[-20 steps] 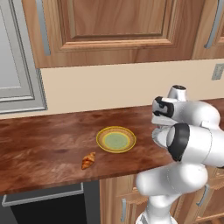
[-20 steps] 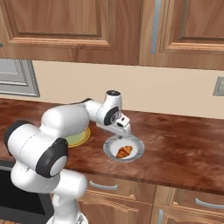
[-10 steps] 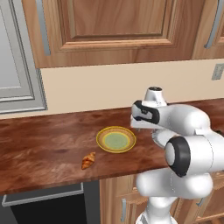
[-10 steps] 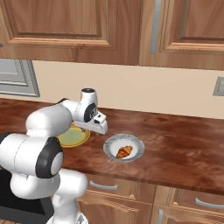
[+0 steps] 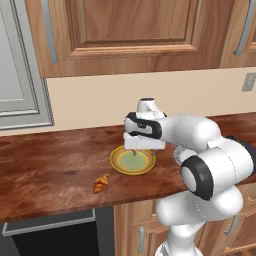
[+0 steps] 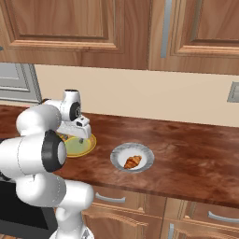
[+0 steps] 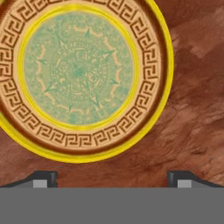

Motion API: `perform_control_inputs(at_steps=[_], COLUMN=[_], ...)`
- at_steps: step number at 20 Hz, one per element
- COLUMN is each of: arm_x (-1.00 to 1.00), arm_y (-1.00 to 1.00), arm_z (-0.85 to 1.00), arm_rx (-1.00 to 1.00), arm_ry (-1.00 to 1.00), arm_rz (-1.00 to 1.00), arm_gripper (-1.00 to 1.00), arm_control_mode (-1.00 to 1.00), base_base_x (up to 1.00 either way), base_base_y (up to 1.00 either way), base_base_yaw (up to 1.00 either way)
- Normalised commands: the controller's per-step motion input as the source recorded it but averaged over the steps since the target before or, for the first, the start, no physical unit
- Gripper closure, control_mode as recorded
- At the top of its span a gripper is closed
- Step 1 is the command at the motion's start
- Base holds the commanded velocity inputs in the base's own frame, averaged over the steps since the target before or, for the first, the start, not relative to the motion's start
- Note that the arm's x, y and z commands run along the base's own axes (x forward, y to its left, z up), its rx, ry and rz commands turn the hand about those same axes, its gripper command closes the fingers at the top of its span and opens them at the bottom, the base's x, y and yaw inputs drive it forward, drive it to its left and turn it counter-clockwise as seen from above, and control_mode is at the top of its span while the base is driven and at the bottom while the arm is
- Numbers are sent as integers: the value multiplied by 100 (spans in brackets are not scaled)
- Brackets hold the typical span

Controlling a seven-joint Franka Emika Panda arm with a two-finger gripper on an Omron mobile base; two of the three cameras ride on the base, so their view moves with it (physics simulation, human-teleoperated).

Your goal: Place the pastries on the plates.

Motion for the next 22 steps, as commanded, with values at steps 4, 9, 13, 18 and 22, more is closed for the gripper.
perform_control_inputs(at_steps=[4,9,13,18,22], arm_x=[-3,-15,-37,-34,-4], arm_y=[80,55,37,30,42], arm_z=[0,-7,-30,-20,0], arm_rx=[-3,-1,0,0,0], arm_ry=[14,3,-4,-7,0], arm_rz=[0,0,0,-3,-10], arm_gripper=[-100,-100,-100,-100,-100], arm_control_mode=[-100,-100,-100,-100,-100], base_base_x=[0,0,0,0,0], base_base_y=[0,0,0,0,0], base_base_yaw=[0,0,0,0,0])
